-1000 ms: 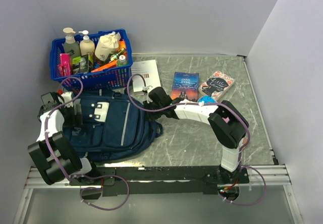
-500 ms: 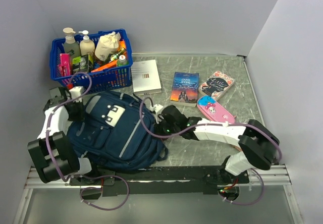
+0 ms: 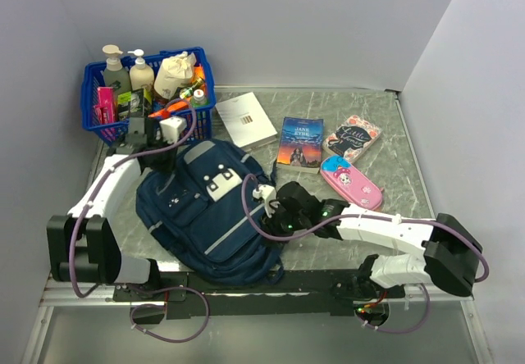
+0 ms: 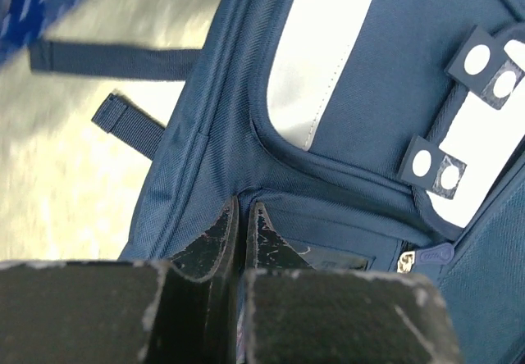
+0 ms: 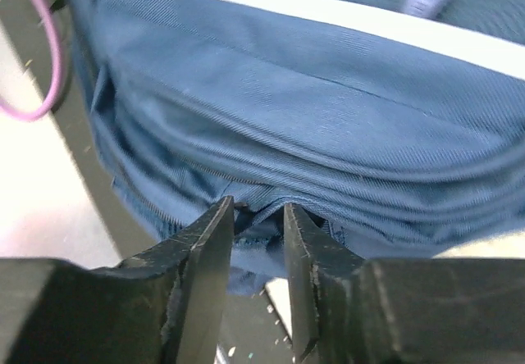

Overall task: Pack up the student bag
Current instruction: Adjust the student bag at the center of the board.

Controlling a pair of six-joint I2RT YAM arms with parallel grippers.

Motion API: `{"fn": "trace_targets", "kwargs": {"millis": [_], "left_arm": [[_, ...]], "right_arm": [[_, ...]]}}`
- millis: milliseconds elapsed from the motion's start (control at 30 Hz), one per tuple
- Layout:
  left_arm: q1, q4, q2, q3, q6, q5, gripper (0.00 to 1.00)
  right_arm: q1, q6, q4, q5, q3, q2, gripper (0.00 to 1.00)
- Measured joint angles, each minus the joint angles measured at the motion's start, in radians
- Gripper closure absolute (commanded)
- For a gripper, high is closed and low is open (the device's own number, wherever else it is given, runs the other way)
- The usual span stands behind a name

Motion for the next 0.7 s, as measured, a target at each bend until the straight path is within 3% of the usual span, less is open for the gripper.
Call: {"fn": "trace_targets", "kwargs": {"millis": [133, 200, 233, 267, 300, 333, 400, 433, 700], "left_arm": [[-0.086, 0.013, 0.066, 0.073, -0.002, -0.002, 0.99], [-0.117, 0.014, 0.095, 0.113, -0.001, -0.004, 0.93], [-0.128, 0.014, 0.109, 0.129, 0.0, -0.007, 0.85], [-0.135, 0.015, 0.119, 0.14, 0.002, -0.009, 0.57], [-0.141, 0.016, 0.133, 0.154, 0.005, -0.012, 0.45], [-0.143, 0.021, 0.147, 0.166, 0.008, -0.016, 0.26], [-0.142, 0.035, 0.166, 0.182, 0.024, -0.026, 0.15], [-0.142, 0.04, 0.171, 0.187, 0.034, -0.029, 0.04], [-0.157, 0.01, 0.171, 0.229, 0.066, -0.021, 0.01]], "right_arm": [[0.013, -0.013, -0.042, -0.03, -0.001, -0.044, 0.38], [0.018, -0.022, -0.046, -0.023, 0.0, -0.08, 0.3], [0.019, -0.027, -0.044, -0.013, 0.001, -0.099, 0.29], [0.02, -0.033, -0.044, 0.006, 0.002, -0.117, 0.28], [0.02, -0.04, -0.043, 0.037, 0.004, -0.138, 0.27], [0.02, -0.046, -0.038, 0.077, 0.006, -0.159, 0.25], [0.018, -0.054, -0.016, 0.168, 0.006, -0.178, 0.21], [0.01, -0.057, 0.001, 0.215, 0.006, -0.179, 0.21], [-0.269, 0.039, 0.082, 0.339, 0.153, 0.068, 0.24]]}}
